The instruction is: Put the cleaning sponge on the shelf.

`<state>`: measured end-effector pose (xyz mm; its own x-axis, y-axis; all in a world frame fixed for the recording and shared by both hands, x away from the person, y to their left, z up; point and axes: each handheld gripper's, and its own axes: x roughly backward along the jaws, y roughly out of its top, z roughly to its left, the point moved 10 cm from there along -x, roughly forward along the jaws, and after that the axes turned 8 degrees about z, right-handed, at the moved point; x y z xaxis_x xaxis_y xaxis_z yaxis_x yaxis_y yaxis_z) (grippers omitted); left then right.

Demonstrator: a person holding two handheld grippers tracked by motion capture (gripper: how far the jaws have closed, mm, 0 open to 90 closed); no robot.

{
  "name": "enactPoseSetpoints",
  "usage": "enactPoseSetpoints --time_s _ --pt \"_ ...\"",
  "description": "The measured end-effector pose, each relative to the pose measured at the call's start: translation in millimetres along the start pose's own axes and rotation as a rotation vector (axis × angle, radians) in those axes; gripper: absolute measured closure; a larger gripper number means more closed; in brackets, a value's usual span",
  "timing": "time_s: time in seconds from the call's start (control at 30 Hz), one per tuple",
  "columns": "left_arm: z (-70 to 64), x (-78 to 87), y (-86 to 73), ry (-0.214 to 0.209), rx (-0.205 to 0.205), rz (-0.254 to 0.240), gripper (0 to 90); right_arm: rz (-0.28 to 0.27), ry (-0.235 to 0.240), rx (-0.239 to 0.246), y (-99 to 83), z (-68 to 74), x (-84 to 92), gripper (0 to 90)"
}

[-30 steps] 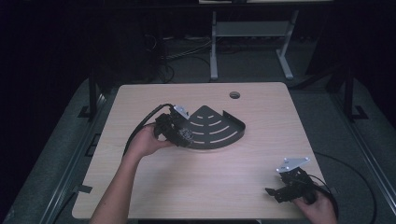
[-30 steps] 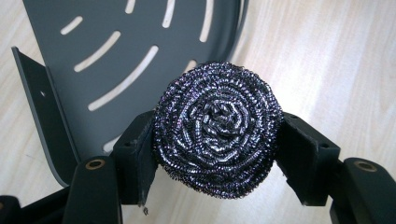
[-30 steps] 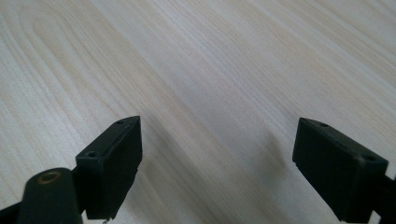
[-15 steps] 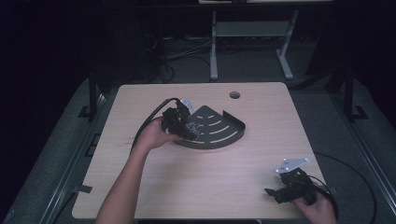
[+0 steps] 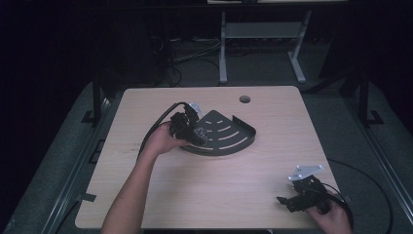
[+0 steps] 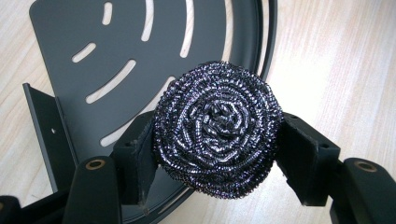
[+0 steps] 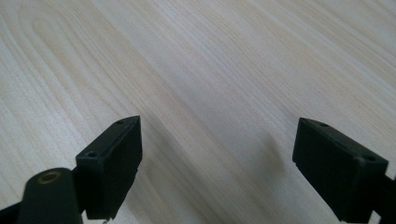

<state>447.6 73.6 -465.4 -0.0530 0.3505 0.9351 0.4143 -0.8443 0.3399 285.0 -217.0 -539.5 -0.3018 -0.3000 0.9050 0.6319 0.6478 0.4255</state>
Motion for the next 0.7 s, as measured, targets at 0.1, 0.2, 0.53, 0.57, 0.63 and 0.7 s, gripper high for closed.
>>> enactPoseSetpoints --time_s 0.1,0.2,0.53,0.57,0.63,0.7 --pt "1.3 -0.8 -0.6 0.0 0.003 0.003 34.2 -0.003 -0.001 -0.003 0.3 -0.4 -0.3 15.6" --pt "1.5 -1.7 -0.6 -0.002 0.002 0.004 34.2 0.0 0.001 -0.001 0.3 -0.1 -0.7 15.6" --pt "3.9 4.0 8.8 0.008 -0.009 0.01 34.2 0.0 0.006 -0.002 0.9 0.2 -0.3 15.6" --pt "4.1 4.6 10.1 0.008 -0.01 0.005 34.2 0.002 0.007 -0.001 0.7 0.2 0.1 15.6" --pt "4.6 4.4 11.4 0.007 -0.009 0.002 34.2 -0.01 0.005 -0.006 1.4 0.0 0.3 15.6" --pt "5.3 2.8 11.5 0.005 -0.005 0.005 34.2 -0.016 0.007 -0.009 1.7 -0.4 0.8 15.5"
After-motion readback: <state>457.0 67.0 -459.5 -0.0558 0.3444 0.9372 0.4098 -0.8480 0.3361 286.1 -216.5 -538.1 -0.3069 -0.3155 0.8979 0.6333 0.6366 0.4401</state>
